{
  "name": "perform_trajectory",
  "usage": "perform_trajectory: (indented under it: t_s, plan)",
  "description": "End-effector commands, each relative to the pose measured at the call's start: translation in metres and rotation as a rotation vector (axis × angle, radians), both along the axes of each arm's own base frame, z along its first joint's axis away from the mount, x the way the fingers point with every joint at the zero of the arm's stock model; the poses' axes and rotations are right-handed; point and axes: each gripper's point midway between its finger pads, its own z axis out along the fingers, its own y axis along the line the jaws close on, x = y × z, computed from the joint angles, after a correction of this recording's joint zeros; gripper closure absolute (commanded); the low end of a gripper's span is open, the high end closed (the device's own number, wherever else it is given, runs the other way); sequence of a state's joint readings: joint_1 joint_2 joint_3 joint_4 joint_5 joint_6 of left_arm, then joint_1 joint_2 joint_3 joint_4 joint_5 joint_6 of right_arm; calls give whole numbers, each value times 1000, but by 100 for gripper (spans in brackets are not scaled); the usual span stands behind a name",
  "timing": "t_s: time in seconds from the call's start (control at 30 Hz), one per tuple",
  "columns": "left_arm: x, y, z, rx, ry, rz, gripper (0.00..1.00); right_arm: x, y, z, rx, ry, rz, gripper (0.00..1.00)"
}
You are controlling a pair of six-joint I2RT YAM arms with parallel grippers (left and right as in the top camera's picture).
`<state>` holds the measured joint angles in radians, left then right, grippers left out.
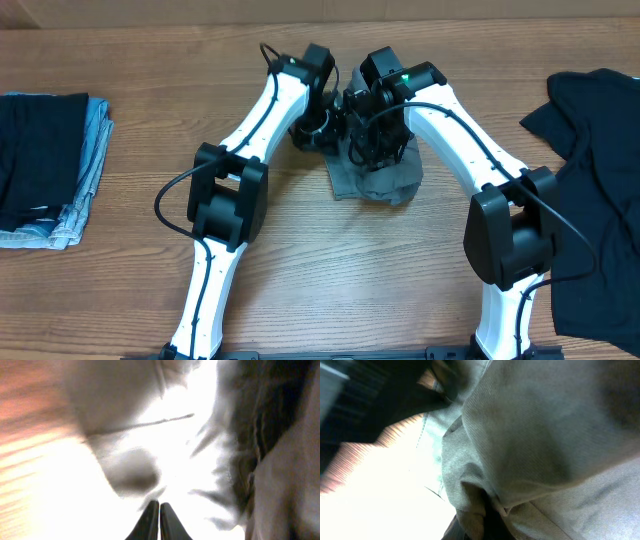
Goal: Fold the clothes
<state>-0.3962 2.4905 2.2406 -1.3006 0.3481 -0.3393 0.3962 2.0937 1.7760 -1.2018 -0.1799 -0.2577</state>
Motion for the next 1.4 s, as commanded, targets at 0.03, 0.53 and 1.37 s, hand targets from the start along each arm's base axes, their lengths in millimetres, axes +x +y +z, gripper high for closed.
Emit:
perform_trajectory:
  t_s: [0.03,0.53,1.37]
  plan:
    - [32,47,56,220,-180,8,89,-3,10,14,44,-13,-12,96]
    - [40,78,92,170,-192,51,96,-21,89,106,749,93,177,5]
    - [-18,-68,94,-39,-221,-284,96,89,-47,69,537,-139,-411,96]
